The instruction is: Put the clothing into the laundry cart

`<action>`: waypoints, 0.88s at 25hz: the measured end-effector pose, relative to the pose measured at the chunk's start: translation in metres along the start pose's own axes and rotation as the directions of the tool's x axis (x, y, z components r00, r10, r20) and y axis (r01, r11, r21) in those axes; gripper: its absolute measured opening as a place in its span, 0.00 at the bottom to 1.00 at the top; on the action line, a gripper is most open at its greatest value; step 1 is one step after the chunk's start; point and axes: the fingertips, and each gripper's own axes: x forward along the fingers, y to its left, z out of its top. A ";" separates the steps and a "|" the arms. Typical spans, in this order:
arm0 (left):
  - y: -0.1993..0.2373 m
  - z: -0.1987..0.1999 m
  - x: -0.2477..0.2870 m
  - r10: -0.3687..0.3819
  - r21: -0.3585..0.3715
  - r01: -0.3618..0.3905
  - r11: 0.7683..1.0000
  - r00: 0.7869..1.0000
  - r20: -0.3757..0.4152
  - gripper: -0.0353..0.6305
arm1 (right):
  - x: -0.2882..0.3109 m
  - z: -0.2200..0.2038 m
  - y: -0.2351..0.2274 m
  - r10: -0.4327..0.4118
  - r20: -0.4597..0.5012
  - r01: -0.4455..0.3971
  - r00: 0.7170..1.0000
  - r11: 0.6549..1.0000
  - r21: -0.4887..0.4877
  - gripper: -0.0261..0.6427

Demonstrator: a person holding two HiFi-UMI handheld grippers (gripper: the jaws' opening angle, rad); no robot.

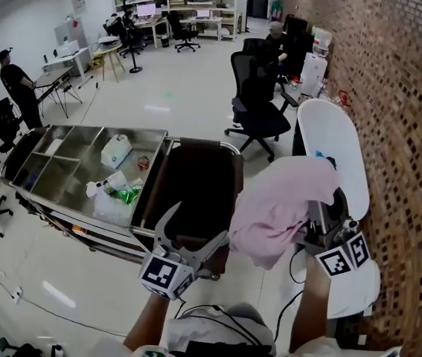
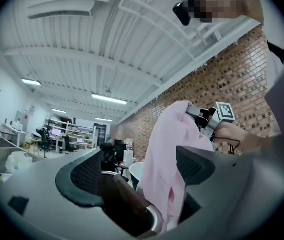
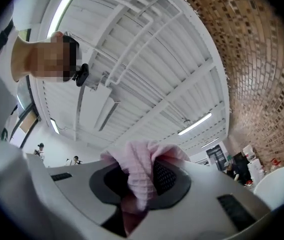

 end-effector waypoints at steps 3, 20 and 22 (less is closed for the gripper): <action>0.022 -0.001 -0.012 0.086 -0.009 -0.086 0.996 0.996 -0.007 0.73 | 0.046 -0.013 0.014 0.107 -0.009 -0.106 0.994 0.994 0.031 0.17; 0.050 -0.042 -0.052 0.537 -0.011 -0.539 0.842 0.841 -0.062 0.73 | 0.073 -0.288 0.074 0.583 -0.650 -0.514 0.487 0.793 0.326 0.76; 0.052 -0.043 -0.051 0.536 0.000 -0.537 0.843 0.842 -0.063 0.73 | 0.069 -0.281 0.062 0.578 -0.621 -0.481 0.529 0.807 0.342 0.77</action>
